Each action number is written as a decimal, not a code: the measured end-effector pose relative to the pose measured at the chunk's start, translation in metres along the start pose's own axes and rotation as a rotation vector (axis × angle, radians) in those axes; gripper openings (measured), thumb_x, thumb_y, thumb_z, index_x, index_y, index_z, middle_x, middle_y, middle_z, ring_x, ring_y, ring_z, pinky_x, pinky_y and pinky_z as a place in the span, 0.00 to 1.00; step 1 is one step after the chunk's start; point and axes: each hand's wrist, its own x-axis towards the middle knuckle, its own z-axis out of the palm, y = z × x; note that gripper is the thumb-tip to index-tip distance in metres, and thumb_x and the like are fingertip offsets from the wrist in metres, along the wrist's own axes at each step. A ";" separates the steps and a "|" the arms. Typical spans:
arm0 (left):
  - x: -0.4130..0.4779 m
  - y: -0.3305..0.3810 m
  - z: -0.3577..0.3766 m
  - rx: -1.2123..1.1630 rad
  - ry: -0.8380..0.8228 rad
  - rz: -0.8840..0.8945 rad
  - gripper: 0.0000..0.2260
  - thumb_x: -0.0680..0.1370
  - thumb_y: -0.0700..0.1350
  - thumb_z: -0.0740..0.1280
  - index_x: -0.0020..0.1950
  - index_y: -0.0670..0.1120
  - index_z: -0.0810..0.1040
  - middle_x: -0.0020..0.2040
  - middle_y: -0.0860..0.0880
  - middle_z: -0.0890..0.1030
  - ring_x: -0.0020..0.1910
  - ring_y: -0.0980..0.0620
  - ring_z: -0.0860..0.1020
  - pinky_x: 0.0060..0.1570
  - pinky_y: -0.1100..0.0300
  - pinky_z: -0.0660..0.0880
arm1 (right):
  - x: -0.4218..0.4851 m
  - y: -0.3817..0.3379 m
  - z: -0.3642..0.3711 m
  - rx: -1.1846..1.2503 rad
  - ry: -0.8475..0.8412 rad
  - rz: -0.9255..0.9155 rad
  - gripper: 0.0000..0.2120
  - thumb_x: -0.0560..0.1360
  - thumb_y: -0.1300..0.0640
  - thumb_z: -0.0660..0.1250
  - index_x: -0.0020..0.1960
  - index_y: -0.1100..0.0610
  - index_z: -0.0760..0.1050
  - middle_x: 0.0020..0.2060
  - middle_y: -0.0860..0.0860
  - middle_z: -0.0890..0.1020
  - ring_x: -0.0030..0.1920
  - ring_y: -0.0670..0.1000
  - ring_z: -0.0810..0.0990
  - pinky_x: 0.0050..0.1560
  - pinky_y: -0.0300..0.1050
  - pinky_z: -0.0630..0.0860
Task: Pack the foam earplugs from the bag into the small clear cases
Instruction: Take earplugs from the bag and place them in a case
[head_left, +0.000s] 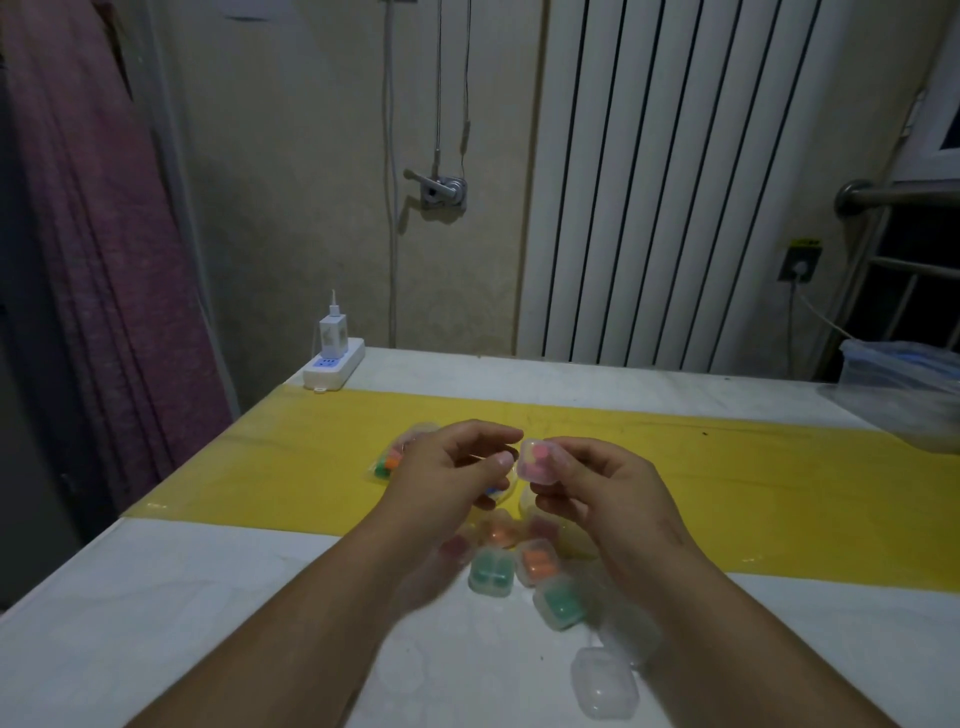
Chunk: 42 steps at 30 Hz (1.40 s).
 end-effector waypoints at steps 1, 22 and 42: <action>0.000 0.000 0.000 0.002 0.008 0.004 0.10 0.77 0.35 0.67 0.53 0.48 0.83 0.45 0.45 0.84 0.38 0.52 0.80 0.34 0.64 0.75 | 0.000 -0.001 0.000 -0.019 0.012 -0.004 0.06 0.74 0.60 0.71 0.49 0.62 0.82 0.37 0.54 0.85 0.37 0.50 0.81 0.39 0.43 0.78; 0.013 -0.006 -0.019 0.086 0.273 0.046 0.07 0.76 0.36 0.69 0.46 0.46 0.83 0.42 0.39 0.83 0.32 0.52 0.74 0.31 0.65 0.70 | -0.016 -0.014 -0.008 -0.915 -0.466 0.021 0.03 0.66 0.56 0.78 0.37 0.52 0.85 0.34 0.47 0.85 0.34 0.41 0.80 0.38 0.37 0.77; 0.024 -0.023 -0.035 0.743 0.476 0.060 0.11 0.78 0.38 0.66 0.56 0.51 0.81 0.46 0.55 0.76 0.55 0.53 0.70 0.48 0.62 0.65 | 0.025 -0.002 0.011 -0.973 -0.063 -0.106 0.09 0.78 0.57 0.64 0.51 0.47 0.81 0.44 0.44 0.84 0.43 0.47 0.82 0.43 0.41 0.78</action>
